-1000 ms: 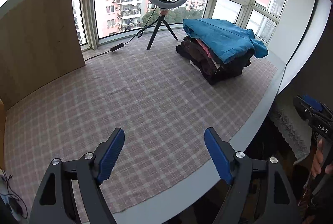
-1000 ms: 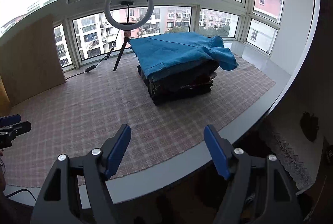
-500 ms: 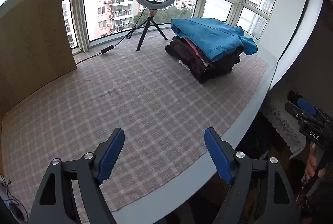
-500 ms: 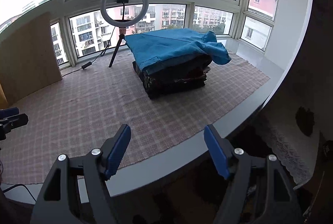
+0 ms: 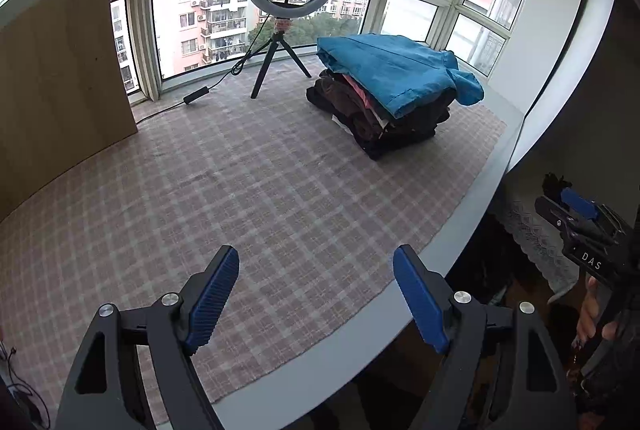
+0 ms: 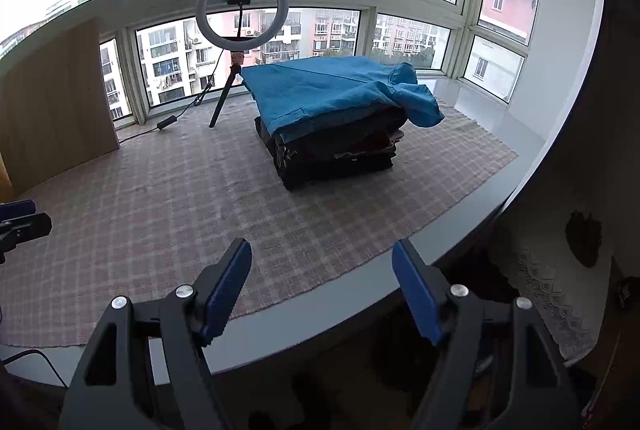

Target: Fold clothes

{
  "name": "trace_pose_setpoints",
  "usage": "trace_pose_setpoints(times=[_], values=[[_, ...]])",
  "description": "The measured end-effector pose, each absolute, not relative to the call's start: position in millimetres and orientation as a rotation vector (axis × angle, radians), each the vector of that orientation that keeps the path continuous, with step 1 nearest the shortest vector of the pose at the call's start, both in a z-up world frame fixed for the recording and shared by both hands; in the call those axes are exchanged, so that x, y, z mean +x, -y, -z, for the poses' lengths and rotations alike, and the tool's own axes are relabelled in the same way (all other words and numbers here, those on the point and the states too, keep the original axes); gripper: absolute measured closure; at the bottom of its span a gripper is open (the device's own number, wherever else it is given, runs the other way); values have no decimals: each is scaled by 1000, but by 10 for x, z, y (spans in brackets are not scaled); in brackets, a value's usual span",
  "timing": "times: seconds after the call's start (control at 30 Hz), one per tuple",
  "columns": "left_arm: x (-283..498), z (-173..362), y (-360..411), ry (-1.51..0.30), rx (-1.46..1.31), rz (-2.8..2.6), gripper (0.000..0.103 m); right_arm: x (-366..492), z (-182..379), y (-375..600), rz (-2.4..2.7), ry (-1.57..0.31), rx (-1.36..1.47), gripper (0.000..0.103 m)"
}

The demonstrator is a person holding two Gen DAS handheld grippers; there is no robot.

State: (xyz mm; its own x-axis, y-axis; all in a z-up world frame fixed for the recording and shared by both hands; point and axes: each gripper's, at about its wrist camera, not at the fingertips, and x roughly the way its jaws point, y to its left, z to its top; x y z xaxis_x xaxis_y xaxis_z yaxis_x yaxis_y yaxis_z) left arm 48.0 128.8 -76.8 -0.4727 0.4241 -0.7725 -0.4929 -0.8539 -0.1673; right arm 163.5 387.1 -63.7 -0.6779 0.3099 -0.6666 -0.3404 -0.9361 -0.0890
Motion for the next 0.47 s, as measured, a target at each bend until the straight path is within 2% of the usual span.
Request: trace_pose_setpoints(times=[0.3,0.47], values=[[463,788,-1299,-75,-1208,-2289,25,1645,615,-3889,-2578,-28,-1002,31],[546,694,-1324,-63,-1128,-2277,25,1626,633,-3889,-2580,-23,-1012,31]])
